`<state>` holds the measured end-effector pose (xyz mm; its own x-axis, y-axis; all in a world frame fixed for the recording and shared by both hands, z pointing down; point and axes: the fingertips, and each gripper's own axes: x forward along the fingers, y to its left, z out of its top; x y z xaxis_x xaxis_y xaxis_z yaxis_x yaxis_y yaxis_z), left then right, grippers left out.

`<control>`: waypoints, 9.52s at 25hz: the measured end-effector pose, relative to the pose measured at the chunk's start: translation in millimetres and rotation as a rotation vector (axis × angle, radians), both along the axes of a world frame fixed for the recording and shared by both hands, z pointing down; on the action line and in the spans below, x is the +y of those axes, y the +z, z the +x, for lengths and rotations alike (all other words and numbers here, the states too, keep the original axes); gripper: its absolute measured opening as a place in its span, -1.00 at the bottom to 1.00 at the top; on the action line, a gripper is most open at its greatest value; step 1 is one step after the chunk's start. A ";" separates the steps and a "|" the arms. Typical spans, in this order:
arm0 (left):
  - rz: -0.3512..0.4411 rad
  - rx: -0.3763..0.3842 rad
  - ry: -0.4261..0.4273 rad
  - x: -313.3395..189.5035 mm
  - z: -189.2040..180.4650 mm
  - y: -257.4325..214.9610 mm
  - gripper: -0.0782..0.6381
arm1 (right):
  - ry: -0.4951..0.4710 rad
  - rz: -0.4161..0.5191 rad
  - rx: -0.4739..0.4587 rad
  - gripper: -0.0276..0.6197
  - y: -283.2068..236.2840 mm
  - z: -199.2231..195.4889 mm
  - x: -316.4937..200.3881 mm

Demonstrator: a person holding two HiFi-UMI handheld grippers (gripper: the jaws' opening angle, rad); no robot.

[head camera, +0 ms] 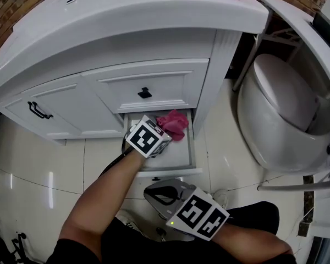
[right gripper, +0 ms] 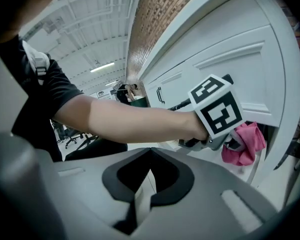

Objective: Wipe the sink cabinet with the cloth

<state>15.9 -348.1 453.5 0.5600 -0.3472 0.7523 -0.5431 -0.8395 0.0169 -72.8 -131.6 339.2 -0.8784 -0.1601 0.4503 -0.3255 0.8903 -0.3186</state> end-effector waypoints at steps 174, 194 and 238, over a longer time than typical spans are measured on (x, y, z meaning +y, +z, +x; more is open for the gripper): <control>0.116 0.391 -0.086 118.7 -45.6 -123.7 -0.53 | 0.084 0.033 0.138 -0.90 48.0 2.3 64.0; 0.071 0.413 0.036 150.3 55.0 -101.3 -0.53 | 0.022 0.045 0.182 -0.90 67.1 13.5 104.5; 0.263 0.396 -0.493 163.8 -228.8 -96.1 -0.53 | 0.097 0.071 0.219 -0.90 72.8 -12.9 144.0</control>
